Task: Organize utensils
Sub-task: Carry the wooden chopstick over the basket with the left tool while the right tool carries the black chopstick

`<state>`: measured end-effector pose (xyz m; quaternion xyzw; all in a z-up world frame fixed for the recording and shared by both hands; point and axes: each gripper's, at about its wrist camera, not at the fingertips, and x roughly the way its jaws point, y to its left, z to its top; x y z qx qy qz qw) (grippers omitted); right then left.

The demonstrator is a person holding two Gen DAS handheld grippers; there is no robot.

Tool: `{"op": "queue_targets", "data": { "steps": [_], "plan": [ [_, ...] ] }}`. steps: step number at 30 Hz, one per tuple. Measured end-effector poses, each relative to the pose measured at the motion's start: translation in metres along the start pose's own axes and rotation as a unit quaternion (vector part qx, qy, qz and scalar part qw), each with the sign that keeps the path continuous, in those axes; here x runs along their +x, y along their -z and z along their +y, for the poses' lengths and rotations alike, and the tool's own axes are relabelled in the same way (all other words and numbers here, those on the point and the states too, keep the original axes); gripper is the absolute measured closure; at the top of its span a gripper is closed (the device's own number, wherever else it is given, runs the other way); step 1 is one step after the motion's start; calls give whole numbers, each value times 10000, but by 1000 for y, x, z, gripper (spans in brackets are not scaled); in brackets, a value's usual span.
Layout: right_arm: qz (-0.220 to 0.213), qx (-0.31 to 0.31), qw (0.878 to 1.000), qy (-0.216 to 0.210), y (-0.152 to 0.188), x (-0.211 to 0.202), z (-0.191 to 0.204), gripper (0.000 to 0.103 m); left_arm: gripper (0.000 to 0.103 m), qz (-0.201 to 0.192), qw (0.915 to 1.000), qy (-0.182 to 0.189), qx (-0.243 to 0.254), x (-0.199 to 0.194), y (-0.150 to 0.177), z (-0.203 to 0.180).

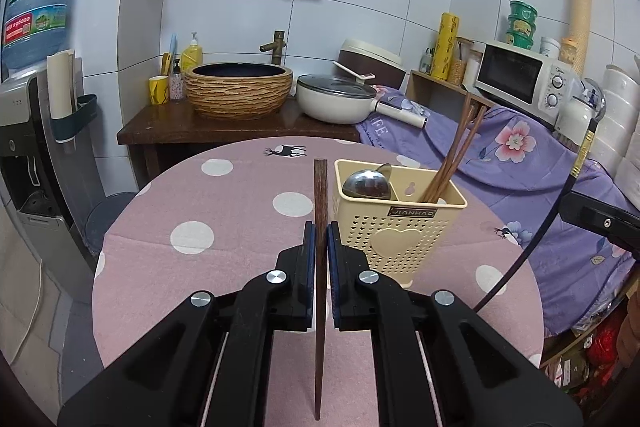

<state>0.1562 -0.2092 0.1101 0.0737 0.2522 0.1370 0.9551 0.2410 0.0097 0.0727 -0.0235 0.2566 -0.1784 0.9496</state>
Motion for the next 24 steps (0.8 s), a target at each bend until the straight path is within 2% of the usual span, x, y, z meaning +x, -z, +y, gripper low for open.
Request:
{"op": "queue_targets", "data": {
  "steps": [12, 18, 24],
  "plan": [
    [-149, -145, 9998, -21, -18, -3, 6, 96, 96, -389, 9990, 202, 83, -33, -27, -9],
    [-323, -222, 9992, 10, -45, -4, 5, 96, 96, -697, 9966, 421, 118, -49, -69, -22],
    [-578, -365, 9976, 118, -83, -5, 7, 96, 96, -1205, 9906, 525, 372, -61, -128, -52]
  ]
}}
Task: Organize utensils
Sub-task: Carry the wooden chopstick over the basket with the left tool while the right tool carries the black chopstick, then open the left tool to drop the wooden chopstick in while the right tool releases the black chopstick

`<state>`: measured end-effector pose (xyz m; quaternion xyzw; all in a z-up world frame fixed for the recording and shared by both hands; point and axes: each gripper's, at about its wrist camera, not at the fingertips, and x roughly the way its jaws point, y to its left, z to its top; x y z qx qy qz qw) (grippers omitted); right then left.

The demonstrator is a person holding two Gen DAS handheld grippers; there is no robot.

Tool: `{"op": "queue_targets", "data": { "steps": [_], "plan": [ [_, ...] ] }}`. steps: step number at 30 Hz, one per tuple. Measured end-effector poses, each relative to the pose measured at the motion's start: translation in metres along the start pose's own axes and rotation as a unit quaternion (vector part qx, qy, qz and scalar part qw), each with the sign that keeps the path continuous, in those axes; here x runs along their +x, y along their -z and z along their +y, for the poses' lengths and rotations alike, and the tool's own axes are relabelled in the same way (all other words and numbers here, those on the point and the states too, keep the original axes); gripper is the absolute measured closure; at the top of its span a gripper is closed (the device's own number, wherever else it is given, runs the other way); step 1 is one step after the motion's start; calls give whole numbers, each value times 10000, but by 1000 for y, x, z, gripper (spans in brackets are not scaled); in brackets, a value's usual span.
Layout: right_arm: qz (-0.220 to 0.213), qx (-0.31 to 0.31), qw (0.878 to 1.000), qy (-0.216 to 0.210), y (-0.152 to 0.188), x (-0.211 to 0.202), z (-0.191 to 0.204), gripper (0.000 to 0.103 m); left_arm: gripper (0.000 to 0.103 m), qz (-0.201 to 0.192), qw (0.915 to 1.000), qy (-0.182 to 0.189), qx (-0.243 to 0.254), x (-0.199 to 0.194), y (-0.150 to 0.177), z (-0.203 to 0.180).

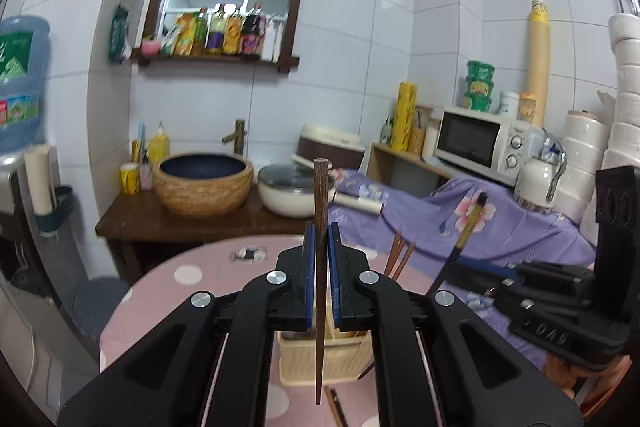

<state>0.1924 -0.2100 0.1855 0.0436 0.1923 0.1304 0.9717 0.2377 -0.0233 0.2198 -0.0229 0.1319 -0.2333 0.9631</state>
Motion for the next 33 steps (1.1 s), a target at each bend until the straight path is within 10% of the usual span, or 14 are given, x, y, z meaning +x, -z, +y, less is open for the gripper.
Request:
{"op": "queue_targets", "data": {
  "steps": [10, 33],
  "plan": [
    [-299, -124, 9983, 494, -29, 19, -17, 96, 96, -272, 9996, -81, 91, 56, -43, -23],
    [482, 214, 9966, 636, 52, 81, -46, 96, 96, 850, 9959, -296, -15, 141, 86, -3]
  ]
}}
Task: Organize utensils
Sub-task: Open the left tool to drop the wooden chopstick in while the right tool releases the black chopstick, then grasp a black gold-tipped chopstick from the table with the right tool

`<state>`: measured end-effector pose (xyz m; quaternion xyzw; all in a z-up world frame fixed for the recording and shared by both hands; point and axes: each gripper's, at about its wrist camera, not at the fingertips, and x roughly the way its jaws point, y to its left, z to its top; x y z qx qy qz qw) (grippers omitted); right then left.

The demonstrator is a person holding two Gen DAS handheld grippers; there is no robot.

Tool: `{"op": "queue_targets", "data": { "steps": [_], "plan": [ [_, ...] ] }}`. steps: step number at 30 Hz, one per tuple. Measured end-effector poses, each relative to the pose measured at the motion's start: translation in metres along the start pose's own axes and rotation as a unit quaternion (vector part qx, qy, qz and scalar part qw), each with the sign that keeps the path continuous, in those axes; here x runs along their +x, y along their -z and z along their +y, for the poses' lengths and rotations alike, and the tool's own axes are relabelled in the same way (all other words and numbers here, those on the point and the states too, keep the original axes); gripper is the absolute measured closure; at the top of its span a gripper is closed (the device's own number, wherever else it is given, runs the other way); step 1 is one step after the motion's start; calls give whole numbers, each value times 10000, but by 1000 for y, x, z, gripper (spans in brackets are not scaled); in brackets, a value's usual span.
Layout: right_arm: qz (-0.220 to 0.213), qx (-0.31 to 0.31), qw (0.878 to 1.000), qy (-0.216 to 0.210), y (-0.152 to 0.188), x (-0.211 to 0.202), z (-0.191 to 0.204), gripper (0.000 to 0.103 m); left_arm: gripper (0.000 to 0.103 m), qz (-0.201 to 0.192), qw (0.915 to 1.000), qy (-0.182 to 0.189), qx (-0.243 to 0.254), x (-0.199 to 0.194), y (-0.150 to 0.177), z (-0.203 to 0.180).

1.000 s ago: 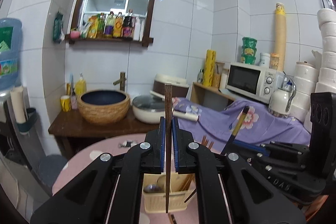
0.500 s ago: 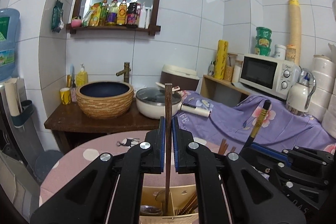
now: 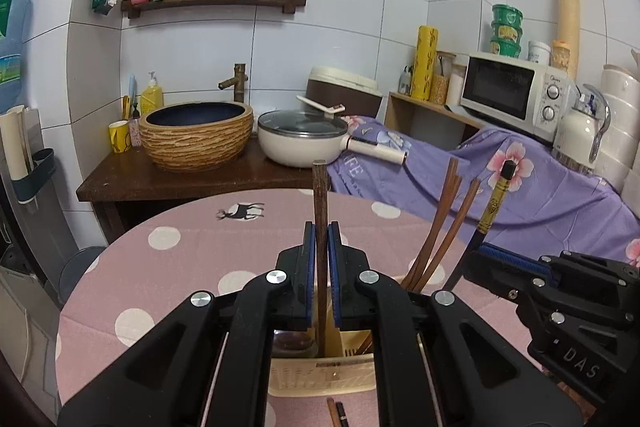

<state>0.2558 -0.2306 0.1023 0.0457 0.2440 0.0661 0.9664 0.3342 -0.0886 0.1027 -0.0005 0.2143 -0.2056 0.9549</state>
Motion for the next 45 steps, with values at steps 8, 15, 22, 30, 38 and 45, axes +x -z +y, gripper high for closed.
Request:
{"op": "queue_targets", "data": {
  "steps": [8, 15, 22, 30, 38, 45],
  "plan": [
    [0, 18, 10000, 53, 15, 4, -4, 69, 96, 7, 10000, 57, 30, -9, 10, 5],
    [-133, -45, 9999, 49, 22, -12, -2, 67, 68, -145, 9998, 32, -133, -38, 17, 16],
    [-77, 100, 9999, 96, 36, -37, 0, 53, 18, -354, 9988, -128, -318, -83, 41, 26],
    [439, -12, 9990, -78, 80, -41, 16, 46, 12, 189, 9953, -836, -454, -103, 105, 47],
    [1673, 292, 9855, 14, 144, 8, 28, 45, 12, 893, 9830, -1484, -615, -110, 171, 72],
    [2026, 230, 9787, 227, 165, 32, 45, 45, 12, 1184, 9793, -1535, -575, -107, 193, 77]
  ]
}}
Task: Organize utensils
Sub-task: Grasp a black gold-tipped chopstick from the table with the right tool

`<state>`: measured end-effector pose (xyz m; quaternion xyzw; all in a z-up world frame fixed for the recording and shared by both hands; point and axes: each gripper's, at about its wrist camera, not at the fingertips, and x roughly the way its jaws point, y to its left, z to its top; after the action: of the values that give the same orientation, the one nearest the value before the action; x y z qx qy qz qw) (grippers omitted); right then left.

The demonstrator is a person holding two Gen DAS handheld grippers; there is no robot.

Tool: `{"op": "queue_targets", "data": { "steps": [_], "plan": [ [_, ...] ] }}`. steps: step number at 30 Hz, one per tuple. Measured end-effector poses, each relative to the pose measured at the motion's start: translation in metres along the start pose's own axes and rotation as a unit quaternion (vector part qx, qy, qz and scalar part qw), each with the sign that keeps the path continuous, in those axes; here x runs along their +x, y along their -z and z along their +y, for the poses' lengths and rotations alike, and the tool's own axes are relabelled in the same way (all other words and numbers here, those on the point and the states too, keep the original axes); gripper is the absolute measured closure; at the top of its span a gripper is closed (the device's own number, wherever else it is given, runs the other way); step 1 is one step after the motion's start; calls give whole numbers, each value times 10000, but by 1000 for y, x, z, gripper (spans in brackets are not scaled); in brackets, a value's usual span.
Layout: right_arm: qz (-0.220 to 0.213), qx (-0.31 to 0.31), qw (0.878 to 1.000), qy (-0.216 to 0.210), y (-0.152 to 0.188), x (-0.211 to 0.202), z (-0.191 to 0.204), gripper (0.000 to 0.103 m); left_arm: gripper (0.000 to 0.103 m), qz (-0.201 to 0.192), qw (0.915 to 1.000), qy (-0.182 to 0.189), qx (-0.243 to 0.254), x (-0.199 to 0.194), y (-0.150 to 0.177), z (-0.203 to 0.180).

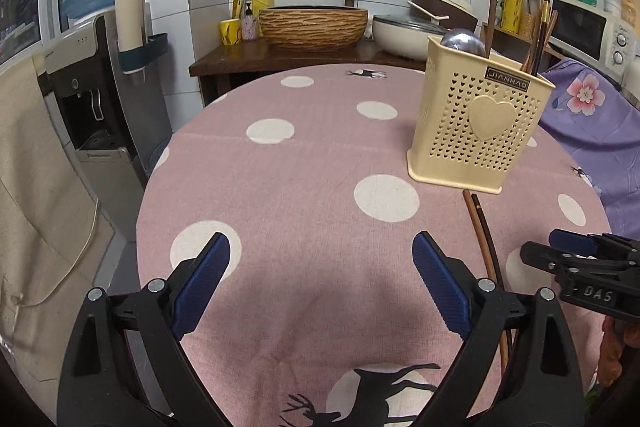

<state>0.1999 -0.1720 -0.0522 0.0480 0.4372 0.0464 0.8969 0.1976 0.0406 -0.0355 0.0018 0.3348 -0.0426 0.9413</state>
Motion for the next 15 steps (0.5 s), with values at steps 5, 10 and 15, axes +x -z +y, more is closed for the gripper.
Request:
{"op": "queue_targets", "data": {
  "steps": [5, 10, 15],
  "plan": [
    [309, -199, 9982, 474, 5, 21, 13, 46, 12, 78, 10000, 52, -9, 2, 4, -2],
    [418, -110, 9969, 658, 8, 27, 11, 45, 12, 127, 9999, 52, 24, 3, 5, -4],
    [509, -24, 9958, 763, 2, 29, 3, 45, 12, 127, 9999, 60, 3, 3, 4, -4]
  ]
}}
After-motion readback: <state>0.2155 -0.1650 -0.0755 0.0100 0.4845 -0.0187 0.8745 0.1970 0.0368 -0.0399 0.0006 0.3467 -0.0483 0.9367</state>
